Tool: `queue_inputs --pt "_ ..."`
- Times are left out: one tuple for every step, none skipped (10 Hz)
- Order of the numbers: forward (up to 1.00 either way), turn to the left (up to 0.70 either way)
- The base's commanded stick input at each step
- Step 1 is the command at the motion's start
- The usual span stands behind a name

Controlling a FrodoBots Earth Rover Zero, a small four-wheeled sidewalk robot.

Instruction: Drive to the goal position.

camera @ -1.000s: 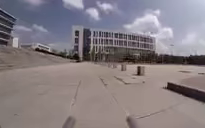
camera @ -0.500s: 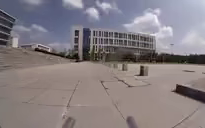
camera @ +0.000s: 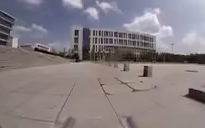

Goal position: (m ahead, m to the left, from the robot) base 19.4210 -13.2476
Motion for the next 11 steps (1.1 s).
queue_inputs --pt "0.70 -0.21" --pt "0.70 -0.33" --pt "0.70 -0.33" --pt "0.70 -0.33" --pt "0.70 -0.33" --pt "0.70 -0.33" --pt "0.70 -0.33" --pt "0.70 -0.33" --pt "0.70 -0.33" --pt "0.70 -0.33" --pt "0.70 -0.33"
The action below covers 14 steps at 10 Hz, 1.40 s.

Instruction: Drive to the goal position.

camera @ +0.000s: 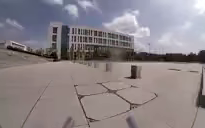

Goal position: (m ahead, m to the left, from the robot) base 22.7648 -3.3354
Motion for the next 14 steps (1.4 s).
queue_inputs --pt "0.70 -0.33" --pt "0.70 -0.33" --pt "0.70 -0.33" --pt "0.70 -0.33" --pt "0.70 -0.33" --pt "0.70 -0.20" --pt "0.70 0.02" --pt "0.70 0.03" --pt "0.70 0.03" --pt "0.70 0.03" --pt "0.70 0.03" --pt "0.70 0.03" --pt "0.70 -0.17" --pt "0.70 -0.32"
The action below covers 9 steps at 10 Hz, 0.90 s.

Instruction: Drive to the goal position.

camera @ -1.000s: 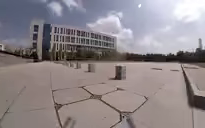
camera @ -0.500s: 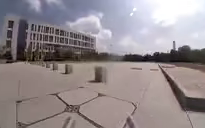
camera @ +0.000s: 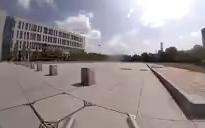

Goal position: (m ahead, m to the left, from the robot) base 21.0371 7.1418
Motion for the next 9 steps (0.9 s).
queue_inputs --pt "0.70 -0.32" --pt "0.70 -0.32" --pt "0.70 -0.32" --pt "0.70 -0.05" --pt "0.70 0.04" --pt "0.70 0.04" --pt "0.70 0.04" --pt "0.70 0.04" --pt "0.70 0.04"
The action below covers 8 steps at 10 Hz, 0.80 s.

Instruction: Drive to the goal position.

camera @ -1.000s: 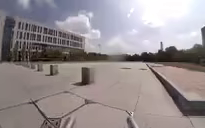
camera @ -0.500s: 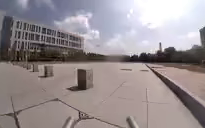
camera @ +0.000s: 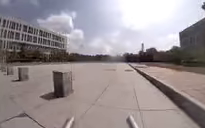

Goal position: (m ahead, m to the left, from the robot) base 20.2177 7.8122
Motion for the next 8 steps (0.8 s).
queue_inputs --pt "0.70 0.04" --pt "0.70 0.04" --pt "0.70 0.04" --pt "0.70 0.04" --pt "0.70 0.04" --pt "0.70 0.04" --pt "0.70 0.04" --pt "0.70 0.04"
